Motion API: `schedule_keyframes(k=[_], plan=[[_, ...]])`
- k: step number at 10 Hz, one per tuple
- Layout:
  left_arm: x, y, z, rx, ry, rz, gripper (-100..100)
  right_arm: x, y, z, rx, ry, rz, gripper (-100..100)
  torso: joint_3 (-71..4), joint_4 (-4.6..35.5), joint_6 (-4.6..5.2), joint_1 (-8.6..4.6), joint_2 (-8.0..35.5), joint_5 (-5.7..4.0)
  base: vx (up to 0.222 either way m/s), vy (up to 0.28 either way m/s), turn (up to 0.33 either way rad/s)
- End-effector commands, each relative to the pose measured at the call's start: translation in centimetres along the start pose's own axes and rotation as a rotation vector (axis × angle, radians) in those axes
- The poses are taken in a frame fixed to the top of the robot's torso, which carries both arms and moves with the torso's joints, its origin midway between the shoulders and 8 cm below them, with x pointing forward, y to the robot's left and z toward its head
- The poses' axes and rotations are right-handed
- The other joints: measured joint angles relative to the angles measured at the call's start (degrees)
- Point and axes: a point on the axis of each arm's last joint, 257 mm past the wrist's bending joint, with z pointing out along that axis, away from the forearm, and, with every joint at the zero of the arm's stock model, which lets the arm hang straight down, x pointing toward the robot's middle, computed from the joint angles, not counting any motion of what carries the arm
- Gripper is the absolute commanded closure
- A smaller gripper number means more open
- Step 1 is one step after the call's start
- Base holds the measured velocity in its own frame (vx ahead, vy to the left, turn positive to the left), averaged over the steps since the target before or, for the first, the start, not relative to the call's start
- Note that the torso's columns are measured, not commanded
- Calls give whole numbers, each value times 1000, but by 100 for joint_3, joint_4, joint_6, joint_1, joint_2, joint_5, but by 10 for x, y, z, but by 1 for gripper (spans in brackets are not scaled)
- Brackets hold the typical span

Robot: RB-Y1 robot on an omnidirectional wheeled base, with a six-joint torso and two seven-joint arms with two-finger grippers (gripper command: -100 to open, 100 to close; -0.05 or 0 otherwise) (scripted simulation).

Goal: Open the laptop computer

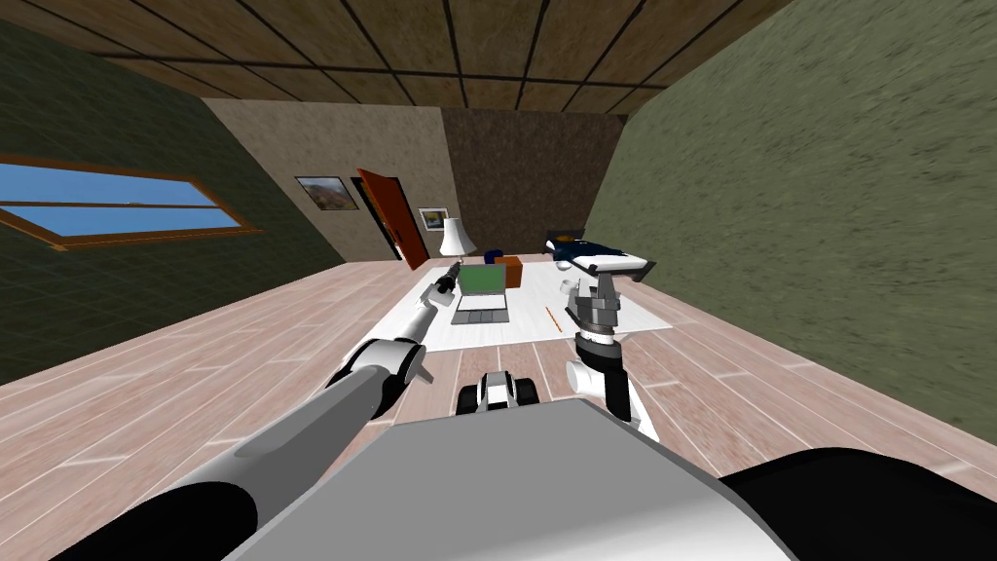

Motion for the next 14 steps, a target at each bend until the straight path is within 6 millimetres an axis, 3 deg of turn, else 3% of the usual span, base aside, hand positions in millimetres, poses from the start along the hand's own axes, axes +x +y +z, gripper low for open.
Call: schedule_keyframes(k=[1, 2, 14], plan=[[-1, 0, -1, -1, -4, -1, -100, 0, 0, 0, 0, 0, 0, 0, 0, 0, -1, 0, 1, 0, 0, 0, 0], [1, 0, 0, 1, 4, -1, 100, 0, 0, 0, 0, 0, 0, 0, 1, 0, -1, -2, 2, 0, -3, -8, 34], [16, -6, 4, 24, 44, -1, 100, 0, 0, 0, 0, 0, 0, 0, -14, -20, 0, 3, -18, 5, -11, -14, 38]])
